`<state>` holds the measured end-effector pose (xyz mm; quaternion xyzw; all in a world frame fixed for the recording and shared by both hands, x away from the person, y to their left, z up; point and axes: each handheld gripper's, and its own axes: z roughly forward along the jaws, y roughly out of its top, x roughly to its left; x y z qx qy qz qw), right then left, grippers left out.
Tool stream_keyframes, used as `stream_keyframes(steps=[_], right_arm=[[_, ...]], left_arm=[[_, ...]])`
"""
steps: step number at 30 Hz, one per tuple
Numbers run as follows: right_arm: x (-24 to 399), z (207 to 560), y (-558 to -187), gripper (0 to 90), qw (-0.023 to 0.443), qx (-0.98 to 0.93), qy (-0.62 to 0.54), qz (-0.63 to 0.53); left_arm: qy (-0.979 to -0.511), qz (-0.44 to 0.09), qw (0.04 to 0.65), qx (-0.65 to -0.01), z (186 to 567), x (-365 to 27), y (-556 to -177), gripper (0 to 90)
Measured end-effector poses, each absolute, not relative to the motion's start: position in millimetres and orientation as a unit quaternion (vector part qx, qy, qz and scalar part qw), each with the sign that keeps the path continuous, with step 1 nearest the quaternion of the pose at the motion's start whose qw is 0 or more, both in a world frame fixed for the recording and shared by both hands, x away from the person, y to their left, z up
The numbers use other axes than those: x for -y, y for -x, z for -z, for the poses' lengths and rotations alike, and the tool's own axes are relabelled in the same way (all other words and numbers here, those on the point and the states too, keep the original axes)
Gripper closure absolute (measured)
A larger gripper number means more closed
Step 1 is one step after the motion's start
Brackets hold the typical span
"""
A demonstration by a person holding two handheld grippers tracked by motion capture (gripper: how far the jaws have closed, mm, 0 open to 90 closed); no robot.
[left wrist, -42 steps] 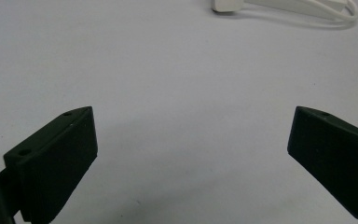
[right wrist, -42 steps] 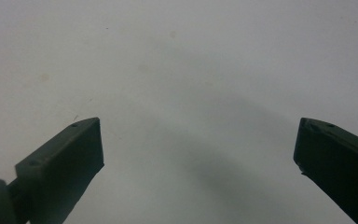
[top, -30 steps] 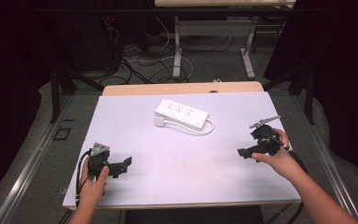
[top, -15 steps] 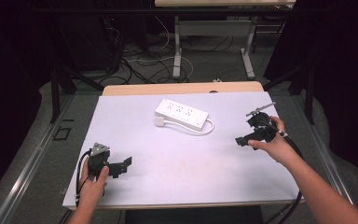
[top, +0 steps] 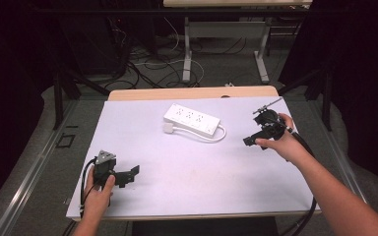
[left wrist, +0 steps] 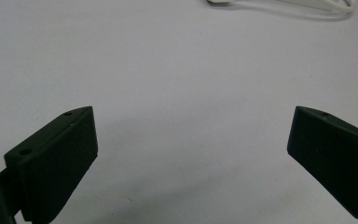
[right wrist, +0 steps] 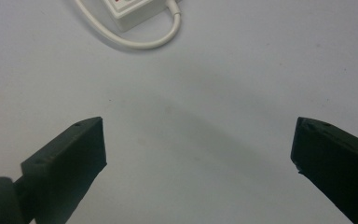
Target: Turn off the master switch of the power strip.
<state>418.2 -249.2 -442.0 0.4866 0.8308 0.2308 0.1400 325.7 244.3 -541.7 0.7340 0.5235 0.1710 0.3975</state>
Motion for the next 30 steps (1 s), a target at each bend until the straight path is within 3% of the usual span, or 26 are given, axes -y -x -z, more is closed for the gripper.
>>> stream_keyframes(steps=[30], right_arm=[[197,441,-449,6.4,0.123,-0.840,-0.475,-0.232]], left_arm=[[-0.737,-0.167,0.396,-0.521,542,-245,-326,1.9]])
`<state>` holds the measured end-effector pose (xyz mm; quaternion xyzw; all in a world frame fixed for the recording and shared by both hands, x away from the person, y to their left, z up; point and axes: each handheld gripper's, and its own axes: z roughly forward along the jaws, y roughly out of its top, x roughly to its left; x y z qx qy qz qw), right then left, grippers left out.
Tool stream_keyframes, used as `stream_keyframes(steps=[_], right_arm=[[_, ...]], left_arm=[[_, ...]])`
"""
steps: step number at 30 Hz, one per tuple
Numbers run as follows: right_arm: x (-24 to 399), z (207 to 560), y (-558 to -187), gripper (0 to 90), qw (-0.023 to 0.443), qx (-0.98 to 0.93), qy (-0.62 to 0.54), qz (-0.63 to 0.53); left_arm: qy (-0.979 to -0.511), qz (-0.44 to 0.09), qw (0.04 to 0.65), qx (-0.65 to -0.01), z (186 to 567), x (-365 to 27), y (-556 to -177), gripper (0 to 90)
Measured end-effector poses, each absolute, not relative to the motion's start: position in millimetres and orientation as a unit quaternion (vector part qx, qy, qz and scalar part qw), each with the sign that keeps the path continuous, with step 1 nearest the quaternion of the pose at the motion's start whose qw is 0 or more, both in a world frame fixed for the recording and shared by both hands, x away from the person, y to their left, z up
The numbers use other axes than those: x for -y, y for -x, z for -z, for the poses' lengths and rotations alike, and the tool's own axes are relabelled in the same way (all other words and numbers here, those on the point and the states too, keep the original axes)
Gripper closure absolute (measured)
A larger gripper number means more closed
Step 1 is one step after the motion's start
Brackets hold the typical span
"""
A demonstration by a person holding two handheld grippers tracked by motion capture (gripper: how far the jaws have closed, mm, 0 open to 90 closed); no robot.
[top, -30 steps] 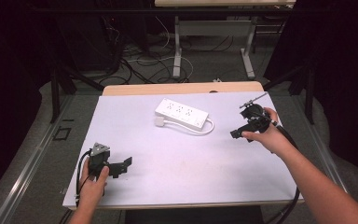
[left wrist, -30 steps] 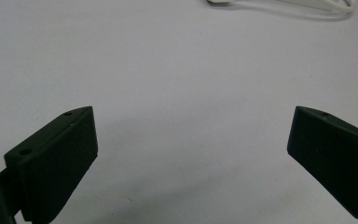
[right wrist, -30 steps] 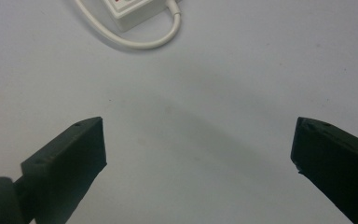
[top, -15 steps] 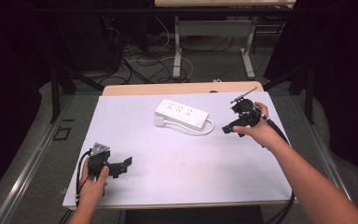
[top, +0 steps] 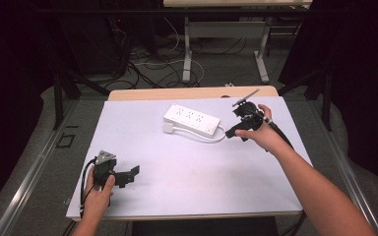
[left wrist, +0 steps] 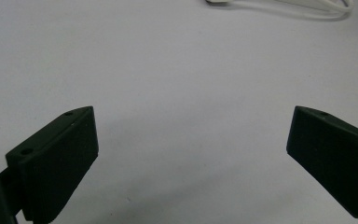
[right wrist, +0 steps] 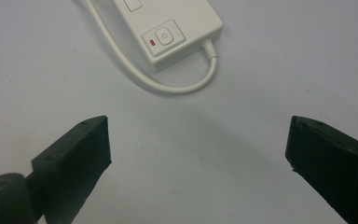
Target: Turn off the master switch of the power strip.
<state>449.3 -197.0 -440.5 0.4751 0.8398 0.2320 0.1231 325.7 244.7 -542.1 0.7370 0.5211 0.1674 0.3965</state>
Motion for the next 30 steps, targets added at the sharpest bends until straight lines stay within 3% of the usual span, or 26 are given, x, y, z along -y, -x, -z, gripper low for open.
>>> stream_keyframes(steps=[12,17,24,26,28,30], right_arm=[[181,442,-462,7.1,0.119,-0.836,-0.479,-0.238],[176,443,-468,14.7,0.118,-0.833,-0.489,-0.231],[173,446,-473,16.0,0.121,-0.822,-0.507,-0.229],[173,447,-474,19.7,0.118,-0.819,-0.510,-0.233],[173,448,-477,32.1,0.124,-0.814,-0.515,-0.237],[173,448,-478,35.6,0.127,-0.812,-0.518,-0.238]], left_arm=[[-0.737,-0.163,0.397,-0.522,542,-246,-325,2.1],[-0.738,-0.161,0.397,-0.522,542,-245,-326,2.1],[-0.738,-0.161,0.396,-0.523,543,-246,-326,2.1],[-0.737,-0.161,0.396,-0.523,543,-246,-326,2.1],[-0.737,-0.159,0.397,-0.524,543,-246,-326,2.1],[-0.737,-0.157,0.398,-0.524,543,-246,-326,2.1]])
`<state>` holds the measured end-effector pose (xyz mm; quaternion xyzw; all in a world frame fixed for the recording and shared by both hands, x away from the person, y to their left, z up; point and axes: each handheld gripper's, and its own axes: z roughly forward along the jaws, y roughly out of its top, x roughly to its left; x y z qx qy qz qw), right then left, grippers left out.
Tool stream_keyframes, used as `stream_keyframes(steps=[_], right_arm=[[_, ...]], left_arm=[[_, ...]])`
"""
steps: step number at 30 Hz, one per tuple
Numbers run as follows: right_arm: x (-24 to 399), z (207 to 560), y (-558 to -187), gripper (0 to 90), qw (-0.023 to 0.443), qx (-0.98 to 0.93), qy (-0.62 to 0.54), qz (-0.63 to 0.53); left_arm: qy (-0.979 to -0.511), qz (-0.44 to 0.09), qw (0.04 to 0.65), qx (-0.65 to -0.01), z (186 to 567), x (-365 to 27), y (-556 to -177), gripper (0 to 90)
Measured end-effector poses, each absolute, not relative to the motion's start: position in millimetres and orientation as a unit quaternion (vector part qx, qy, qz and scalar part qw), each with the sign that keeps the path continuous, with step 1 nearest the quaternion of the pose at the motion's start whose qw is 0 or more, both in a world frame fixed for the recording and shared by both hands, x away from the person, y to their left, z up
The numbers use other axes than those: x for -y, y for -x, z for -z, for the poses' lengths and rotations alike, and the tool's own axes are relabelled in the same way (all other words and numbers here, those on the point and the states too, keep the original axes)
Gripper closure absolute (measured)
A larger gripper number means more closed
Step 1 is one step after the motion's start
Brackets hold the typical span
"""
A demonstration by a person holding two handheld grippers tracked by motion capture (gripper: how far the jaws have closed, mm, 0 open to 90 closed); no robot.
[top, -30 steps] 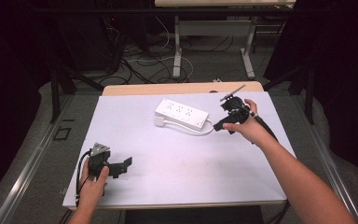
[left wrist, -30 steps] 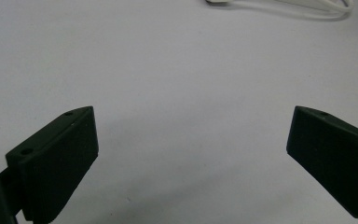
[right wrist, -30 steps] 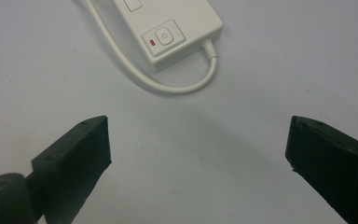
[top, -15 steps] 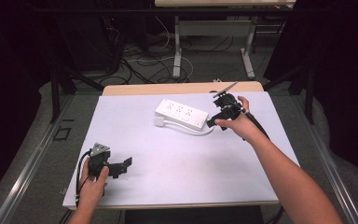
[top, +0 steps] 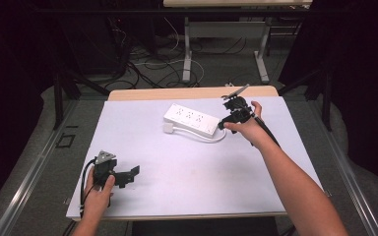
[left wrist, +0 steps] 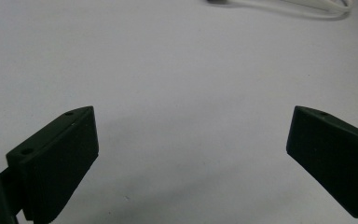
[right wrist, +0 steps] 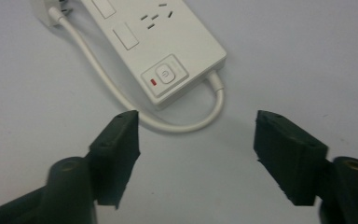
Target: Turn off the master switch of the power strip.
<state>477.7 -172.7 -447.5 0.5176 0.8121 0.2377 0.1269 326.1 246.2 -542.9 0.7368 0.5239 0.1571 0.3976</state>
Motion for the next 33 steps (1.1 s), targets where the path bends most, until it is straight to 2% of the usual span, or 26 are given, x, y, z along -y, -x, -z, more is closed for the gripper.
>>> stream_keyframes(steps=[1,4,8,14,24,33], right_arm=[[173,448,-480,41.6,0.128,-0.811,-0.519,-0.237],[174,449,-482,44.6,0.133,-0.812,-0.520,-0.232],[175,452,-486,54.0,0.137,-0.809,-0.520,-0.236],[175,455,-490,56.3,0.120,-0.805,-0.535,-0.227],[177,461,-496,59.6,0.145,-0.803,-0.525,-0.242],[172,470,-502,76.5,0.139,-0.795,-0.535,-0.248]], left_arm=[[-0.732,-0.164,0.402,-0.525,544,-245,-326,2.1],[-0.733,-0.161,0.401,-0.525,543,-246,-326,2.1],[-0.734,-0.159,0.400,-0.526,543,-247,-326,2.1],[-0.733,-0.158,0.401,-0.527,543,-247,-326,2.1],[-0.732,-0.160,0.400,-0.527,543,-247,-326,2.3],[-0.729,-0.165,0.404,-0.527,544,-247,-326,2.3]])
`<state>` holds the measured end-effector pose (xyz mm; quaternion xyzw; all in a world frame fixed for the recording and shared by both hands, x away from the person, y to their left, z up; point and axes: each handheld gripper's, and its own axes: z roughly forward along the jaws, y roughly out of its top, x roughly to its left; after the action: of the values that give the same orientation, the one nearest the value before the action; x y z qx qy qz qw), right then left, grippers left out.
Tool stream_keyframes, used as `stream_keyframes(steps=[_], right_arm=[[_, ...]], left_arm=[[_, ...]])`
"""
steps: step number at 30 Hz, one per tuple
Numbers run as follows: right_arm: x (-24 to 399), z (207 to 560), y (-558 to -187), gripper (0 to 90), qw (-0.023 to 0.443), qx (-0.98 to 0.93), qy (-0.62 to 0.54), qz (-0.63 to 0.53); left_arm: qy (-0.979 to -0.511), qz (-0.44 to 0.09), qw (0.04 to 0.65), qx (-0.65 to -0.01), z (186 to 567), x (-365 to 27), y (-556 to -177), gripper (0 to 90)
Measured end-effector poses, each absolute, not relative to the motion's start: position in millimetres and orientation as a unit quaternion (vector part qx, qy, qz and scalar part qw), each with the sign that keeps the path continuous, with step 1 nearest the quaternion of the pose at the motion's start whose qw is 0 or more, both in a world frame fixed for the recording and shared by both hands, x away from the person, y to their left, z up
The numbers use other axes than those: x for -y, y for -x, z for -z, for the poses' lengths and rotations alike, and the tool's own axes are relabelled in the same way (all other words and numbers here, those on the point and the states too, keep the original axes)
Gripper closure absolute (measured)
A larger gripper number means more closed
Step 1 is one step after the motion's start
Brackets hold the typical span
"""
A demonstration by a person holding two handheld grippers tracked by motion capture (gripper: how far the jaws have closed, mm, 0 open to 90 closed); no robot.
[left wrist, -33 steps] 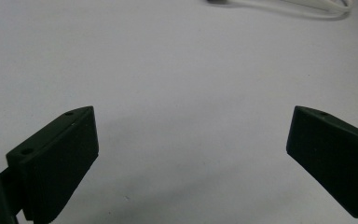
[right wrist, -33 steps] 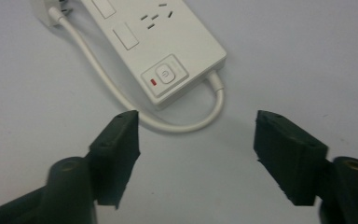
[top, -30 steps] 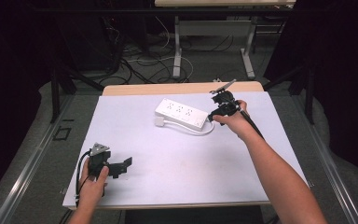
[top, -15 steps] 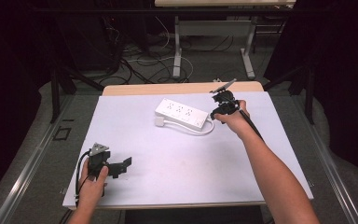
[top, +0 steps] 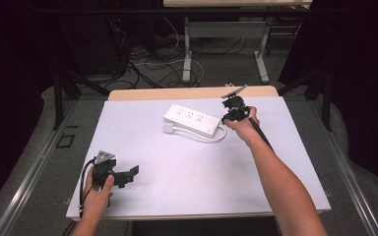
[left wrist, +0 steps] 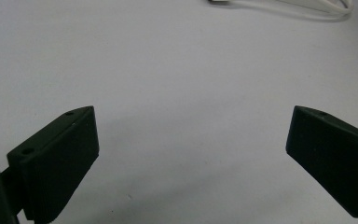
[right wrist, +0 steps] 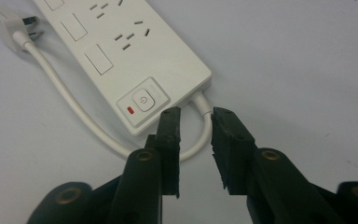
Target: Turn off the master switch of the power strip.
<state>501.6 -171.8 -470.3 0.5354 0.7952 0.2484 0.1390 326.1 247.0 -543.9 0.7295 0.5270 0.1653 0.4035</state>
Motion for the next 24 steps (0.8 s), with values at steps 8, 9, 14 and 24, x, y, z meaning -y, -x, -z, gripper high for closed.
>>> stream_keyframes(steps=[8,9,14,24], right_arm=[[168,476,-507,89.8,0.133,-0.793,-0.543,-0.243],[169,477,-508,90.0,0.136,-0.795,-0.537,-0.247],[166,479,-511,90.0,0.132,-0.793,-0.540,-0.249],[152,491,-515,90.0,0.124,-0.802,-0.529,-0.249]], left_arm=[[-0.731,-0.166,0.402,-0.526,544,-247,-326,2.3],[-0.731,-0.166,0.402,-0.526,544,-248,-326,2.3],[-0.734,-0.164,0.398,-0.525,544,-248,-326,2.4],[-0.729,-0.165,0.402,-0.529,545,-247,-326,2.4]])
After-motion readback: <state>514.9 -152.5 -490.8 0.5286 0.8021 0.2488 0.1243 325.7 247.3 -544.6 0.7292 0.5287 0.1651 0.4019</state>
